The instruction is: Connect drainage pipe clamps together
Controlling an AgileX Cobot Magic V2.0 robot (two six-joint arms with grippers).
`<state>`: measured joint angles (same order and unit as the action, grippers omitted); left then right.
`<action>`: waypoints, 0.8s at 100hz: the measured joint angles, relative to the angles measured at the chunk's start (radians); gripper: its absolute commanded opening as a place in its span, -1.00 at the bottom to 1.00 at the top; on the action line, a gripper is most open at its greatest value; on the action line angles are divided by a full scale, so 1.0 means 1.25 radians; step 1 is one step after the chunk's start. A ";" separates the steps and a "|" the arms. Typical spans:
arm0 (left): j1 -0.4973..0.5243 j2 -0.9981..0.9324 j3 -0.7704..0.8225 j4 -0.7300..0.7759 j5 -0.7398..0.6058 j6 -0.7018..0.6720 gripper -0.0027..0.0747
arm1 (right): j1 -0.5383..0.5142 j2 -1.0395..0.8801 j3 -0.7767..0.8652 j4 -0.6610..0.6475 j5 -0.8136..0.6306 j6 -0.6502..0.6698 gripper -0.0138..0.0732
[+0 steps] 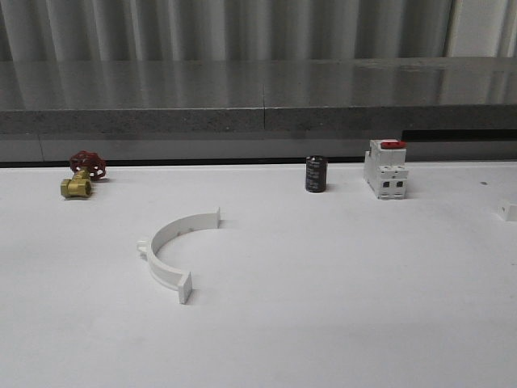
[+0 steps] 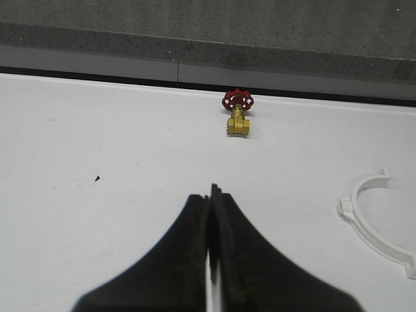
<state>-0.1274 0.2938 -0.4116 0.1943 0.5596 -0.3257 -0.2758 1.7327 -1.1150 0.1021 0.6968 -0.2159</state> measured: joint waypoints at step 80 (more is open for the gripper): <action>0.000 0.000 0.000 0.000 0.000 0.000 -0.98 | 0.000 0.134 -0.051 0.013 -0.018 -0.025 -0.44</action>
<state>-0.1274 0.2938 -0.4116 0.1943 0.5596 -0.3257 -0.2758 1.9000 -1.1788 0.1188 0.6748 -0.2475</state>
